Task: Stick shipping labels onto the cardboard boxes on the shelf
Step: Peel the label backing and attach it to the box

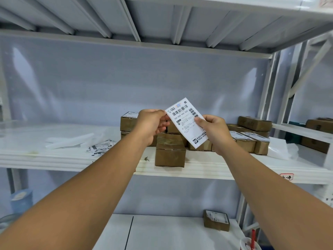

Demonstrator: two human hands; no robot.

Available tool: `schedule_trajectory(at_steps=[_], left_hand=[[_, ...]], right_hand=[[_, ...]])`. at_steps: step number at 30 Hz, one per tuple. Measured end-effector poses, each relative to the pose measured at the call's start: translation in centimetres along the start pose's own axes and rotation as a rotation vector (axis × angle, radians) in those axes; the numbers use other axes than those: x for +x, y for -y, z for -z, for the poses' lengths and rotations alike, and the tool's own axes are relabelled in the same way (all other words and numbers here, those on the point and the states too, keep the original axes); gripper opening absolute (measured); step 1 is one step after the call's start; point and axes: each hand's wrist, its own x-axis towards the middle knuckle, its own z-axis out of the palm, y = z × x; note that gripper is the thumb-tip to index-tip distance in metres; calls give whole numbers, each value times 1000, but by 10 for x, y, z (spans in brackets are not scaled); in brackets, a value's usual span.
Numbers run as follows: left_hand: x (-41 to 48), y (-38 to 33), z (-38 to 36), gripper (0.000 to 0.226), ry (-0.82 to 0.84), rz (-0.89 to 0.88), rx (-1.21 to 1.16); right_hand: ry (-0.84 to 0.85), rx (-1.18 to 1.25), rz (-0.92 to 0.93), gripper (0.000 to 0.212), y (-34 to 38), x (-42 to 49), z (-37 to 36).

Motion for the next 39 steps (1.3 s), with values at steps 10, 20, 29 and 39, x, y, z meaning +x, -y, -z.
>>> schedule_trajectory(at_steps=[10,20,29,39], left_hand=[[-4,-5,-2,17,-6,-16,32],[-3,-3,-7,20,-5,-85,8],[-7,-5,-19,11,-15,-378,89],[-6,-2,-12,10,-1,-445,109]], right_hand=[[6,-12,-18,10,1,-1,0],[-284,-525,180,35,-4,5,-9],[-190,-276,405,15,28,-5,-45],[-111,-129,341,18,28,-10,-49]])
